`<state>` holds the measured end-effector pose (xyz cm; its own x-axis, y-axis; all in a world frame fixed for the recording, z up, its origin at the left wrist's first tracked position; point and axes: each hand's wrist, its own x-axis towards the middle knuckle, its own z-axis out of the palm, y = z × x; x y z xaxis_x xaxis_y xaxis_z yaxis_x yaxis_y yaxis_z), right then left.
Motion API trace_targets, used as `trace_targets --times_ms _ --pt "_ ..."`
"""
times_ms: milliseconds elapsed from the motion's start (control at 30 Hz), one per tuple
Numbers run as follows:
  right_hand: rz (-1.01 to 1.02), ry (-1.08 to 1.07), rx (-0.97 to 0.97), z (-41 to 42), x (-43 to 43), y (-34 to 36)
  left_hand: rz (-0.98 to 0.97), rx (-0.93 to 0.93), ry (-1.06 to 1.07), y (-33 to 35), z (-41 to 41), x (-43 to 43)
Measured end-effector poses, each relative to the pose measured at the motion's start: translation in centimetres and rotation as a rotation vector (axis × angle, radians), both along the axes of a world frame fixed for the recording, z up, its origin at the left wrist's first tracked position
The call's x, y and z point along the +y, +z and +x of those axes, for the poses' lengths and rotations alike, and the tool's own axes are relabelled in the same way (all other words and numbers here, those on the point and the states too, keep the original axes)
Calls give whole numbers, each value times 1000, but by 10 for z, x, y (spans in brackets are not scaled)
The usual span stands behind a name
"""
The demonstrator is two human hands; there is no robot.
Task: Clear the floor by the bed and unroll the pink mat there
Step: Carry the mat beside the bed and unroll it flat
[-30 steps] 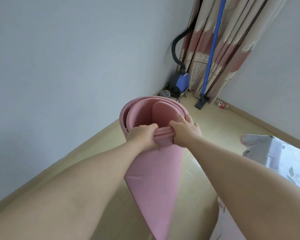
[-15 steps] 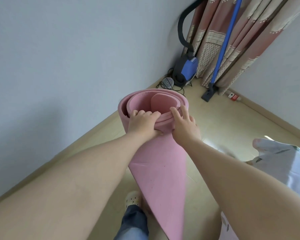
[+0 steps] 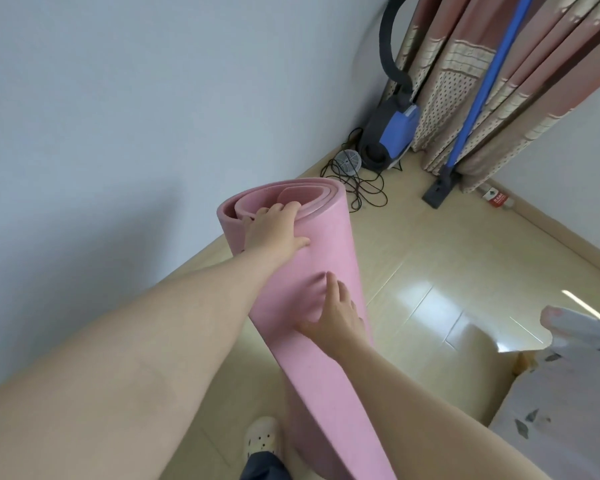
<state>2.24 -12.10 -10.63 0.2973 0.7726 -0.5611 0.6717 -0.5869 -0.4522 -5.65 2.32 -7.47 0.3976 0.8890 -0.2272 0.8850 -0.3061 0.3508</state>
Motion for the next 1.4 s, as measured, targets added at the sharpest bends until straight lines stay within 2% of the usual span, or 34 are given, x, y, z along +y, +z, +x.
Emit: trace_targets --times_ms 233,500,633,733,800,967,1067,1133,1167,1233,1267,1300,1367,1400 --pt "-224 74 -191 -4 -7 -79 28 -61 70 -60 19 64" --pt "-78 92 -352 8 30 -151 311 70 -5 -147 8 72" --pt "-83 133 -304 9 51 -184 197 54 316 -213 -14 28" --pt "-104 200 -235 -9 61 -215 38 -103 699 -253 -28 6" --pt "-114 253 -203 -22 60 -239 -28 -178 879 -276 -34 -1" --pt "-175 172 -127 -24 42 -271 20 -302 873 -317 -40 -20" --pt "-208 143 -93 -25 34 -281 29 -206 946 -325 -46 -41" --pt "-236 182 -70 -29 28 -283 -41 -150 1099 -328 -54 -53" --pt "-246 199 -57 -31 25 -284 -104 -184 1219 -328 -57 -55" --pt "-251 205 -44 -34 22 -285 -223 -440 1463 -331 -60 -57" --pt "-247 193 -43 -36 22 -286 -297 -603 1507 -332 -58 -60" --pt "-237 164 -40 -37 22 -287 -421 -708 1474 -333 -54 -64" --pt "-202 117 -34 -38 22 -288 -708 -753 1311 -336 -47 -72" --pt "-183 118 -49 -38 20 -289 -787 -764 1260 -335 -45 -72"
